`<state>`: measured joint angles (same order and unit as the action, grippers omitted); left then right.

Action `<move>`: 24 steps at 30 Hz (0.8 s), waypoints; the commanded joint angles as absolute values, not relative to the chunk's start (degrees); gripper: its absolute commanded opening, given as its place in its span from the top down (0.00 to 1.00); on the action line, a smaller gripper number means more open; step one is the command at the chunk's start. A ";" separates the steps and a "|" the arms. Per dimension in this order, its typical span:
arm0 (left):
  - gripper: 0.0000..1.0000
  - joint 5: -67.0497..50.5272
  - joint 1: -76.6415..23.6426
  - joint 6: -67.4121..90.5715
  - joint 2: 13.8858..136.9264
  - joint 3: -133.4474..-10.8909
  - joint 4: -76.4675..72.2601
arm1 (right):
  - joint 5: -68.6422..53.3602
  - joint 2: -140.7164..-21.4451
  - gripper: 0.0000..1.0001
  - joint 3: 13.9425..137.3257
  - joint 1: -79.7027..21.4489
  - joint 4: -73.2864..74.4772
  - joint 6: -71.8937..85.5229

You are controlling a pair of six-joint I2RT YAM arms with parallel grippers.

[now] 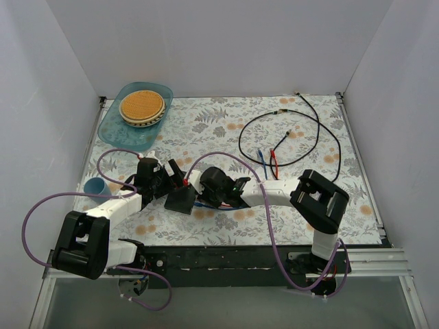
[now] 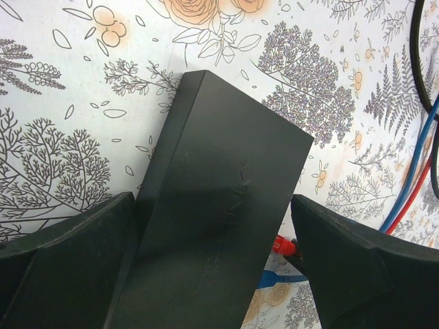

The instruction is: Insert the plug into the switch port

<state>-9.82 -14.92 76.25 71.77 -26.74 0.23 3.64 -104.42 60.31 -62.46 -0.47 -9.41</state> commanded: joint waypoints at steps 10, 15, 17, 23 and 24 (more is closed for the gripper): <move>0.02 -16.87 -15.21 77.08 71.19 -23.82 0.79 | 2.55 -104.85 0.99 64.60 -65.83 -5.98 -8.88; 0.02 -17.31 -15.21 76.91 71.02 -23.47 0.79 | 4.30 -104.41 0.99 64.60 -66.36 -6.77 -8.53; 0.02 -17.58 -15.21 76.90 70.84 -23.29 0.62 | 6.32 -104.24 0.99 64.77 -66.36 -6.86 -8.18; 0.02 -18.10 -15.21 76.90 70.66 -22.41 0.26 | 11.16 -103.10 0.99 64.43 -66.44 -7.29 -6.95; 0.02 -18.11 -15.21 76.82 70.58 -22.24 0.26 | 11.25 -102.49 0.99 64.25 -66.36 -7.64 -6.68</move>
